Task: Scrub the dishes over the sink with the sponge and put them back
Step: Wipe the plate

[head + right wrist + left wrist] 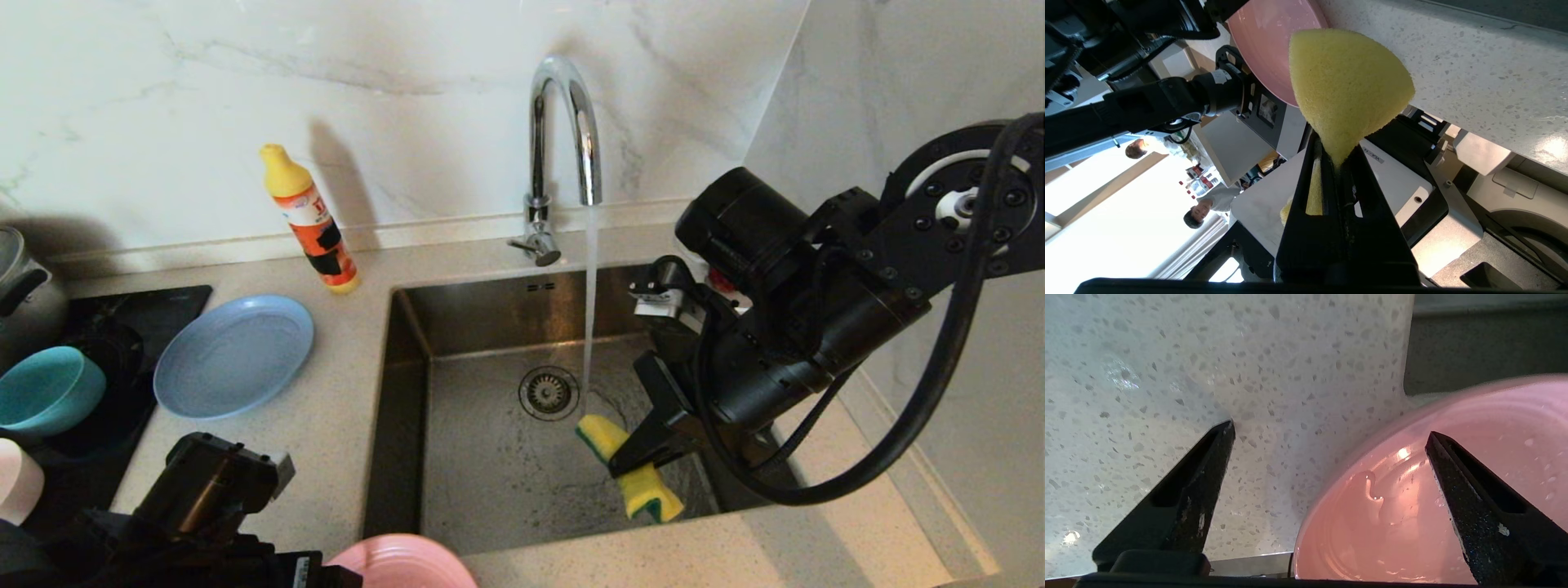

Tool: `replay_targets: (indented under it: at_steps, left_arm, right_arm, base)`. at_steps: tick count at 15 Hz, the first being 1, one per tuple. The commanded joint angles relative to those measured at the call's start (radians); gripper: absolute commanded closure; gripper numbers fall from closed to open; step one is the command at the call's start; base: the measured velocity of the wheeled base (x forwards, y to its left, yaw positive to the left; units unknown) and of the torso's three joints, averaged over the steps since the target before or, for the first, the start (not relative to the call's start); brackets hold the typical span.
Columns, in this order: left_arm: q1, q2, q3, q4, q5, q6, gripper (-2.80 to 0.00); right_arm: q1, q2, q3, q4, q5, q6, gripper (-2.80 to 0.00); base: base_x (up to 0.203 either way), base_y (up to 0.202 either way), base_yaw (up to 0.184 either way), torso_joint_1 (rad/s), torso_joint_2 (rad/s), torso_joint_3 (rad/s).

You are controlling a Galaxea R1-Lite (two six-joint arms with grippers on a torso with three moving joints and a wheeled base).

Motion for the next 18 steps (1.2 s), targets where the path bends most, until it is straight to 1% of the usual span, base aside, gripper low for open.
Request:
replay_targets:
  at_steps: [1, 4, 5, 15, 18]
  left_arm:
    - [-0.010, 0.010, 0.007, -0.001, -0.003, -0.004, -2.80]
    - [-0.013, 0.011, 0.010, -0.002, -0.002, -0.004, -2.80]
    - [-0.013, 0.009, 0.005, -0.003, -0.001, -0.004, 0.00]
    - [-0.011, -0.033, 0.005, -0.003, -0.001, -0.017, 0.00]
    - [-0.010, -0.051, 0.008, -0.003, -0.003, -0.018, 0.00]
  right_arm:
    - [-0.005, 0.000, 0.000, 0.005, 0.003, 0.004, 0.00]
    - [-0.005, 0.000, 0.007, 0.004, 0.003, 0.004, 0.00]
    - [-0.005, -0.002, 0.007, 0.002, 0.003, 0.002, 0.00]
    - [-0.005, 0.000, 0.004, -0.005, 0.003, 0.004, 0.00]
    - [-0.005, 0.003, 0.007, -0.016, 0.015, 0.004, 0.00]
  base:
    - [0.000, 0.000, 0.000, 0.000, 0.00, 0.000]
    - [0.000, 0.000, 0.000, 0.000, 0.00, 0.000]
    - [0.000, 0.000, 0.000, 0.000, 0.00, 0.000]
    - [0.000, 0.000, 0.000, 0.000, 0.00, 0.000]
    - [0.000, 0.000, 0.000, 0.000, 0.00, 0.000]
